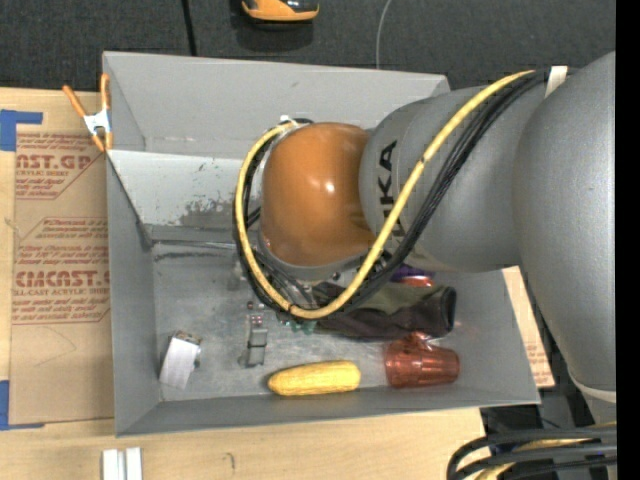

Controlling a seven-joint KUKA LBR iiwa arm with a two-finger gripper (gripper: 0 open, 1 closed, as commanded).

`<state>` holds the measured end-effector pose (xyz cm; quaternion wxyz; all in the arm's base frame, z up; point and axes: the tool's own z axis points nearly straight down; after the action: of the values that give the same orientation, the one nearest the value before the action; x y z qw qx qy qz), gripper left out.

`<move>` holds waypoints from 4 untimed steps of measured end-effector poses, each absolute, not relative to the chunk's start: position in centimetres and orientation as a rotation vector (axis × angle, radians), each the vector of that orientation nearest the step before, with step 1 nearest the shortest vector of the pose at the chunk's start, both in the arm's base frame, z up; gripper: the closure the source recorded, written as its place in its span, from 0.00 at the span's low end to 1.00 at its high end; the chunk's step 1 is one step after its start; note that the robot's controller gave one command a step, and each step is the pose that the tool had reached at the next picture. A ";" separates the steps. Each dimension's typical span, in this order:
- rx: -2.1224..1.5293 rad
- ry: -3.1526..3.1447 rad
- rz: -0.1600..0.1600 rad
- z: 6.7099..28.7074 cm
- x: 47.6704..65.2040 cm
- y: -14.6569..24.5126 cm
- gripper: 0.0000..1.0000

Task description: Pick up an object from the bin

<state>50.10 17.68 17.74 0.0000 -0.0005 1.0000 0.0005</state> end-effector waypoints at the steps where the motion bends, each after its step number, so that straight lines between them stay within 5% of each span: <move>1: -0.189 3.127 0.002 14.6 50.1 19.9 0.00; 2: -0.299 3.127 0.003 13.1 47.9 24.3 0.00; 3: -0.751 3.049 0.001 13.4 48.0 24.6 0.00; 4: -0.645 3.072 0.003 6.8 49.4 24.6 0.00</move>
Offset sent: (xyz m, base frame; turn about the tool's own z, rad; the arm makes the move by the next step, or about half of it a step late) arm -0.0215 0.0645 -0.0463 -0.1891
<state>49.36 24.61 6.84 0.0013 -0.2056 0.9786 0.0009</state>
